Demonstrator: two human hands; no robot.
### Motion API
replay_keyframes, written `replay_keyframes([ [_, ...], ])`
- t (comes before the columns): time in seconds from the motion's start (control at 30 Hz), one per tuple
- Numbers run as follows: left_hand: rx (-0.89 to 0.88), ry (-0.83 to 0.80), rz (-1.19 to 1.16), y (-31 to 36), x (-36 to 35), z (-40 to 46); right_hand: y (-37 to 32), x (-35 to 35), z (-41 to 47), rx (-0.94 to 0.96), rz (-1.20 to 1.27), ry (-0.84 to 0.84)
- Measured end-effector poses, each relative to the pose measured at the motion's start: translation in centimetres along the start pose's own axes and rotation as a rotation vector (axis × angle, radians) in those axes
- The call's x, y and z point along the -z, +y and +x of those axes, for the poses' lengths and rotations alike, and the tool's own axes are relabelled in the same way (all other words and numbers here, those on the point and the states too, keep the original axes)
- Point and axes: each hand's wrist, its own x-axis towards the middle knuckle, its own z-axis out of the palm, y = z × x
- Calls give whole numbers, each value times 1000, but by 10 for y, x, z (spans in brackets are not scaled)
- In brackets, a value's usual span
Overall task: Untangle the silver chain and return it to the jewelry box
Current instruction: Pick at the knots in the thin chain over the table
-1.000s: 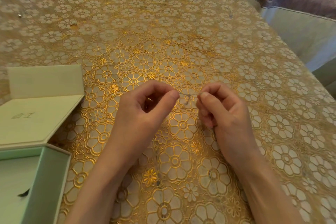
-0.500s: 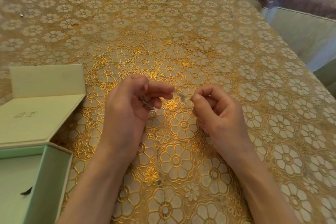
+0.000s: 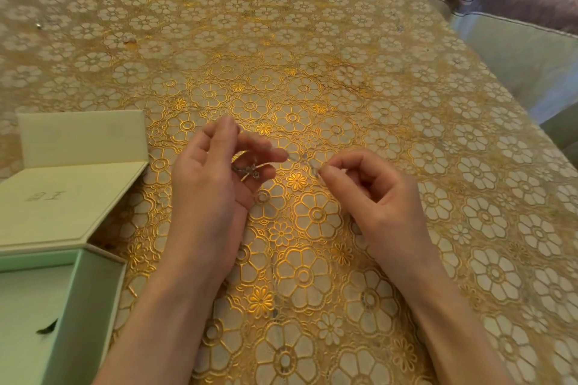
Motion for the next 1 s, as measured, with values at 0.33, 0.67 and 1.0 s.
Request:
replay_keyframes([
  [0.33, -206, 179, 329, 0, 8, 0, 1, 11, 3, -130, 407, 228],
  [0.67, -250, 131, 548, -4, 13, 3, 1, 13, 7, -80, 626, 342],
  [1.0, -342, -21, 1082, -17, 9, -4, -1, 4, -2, -59, 348, 309],
])
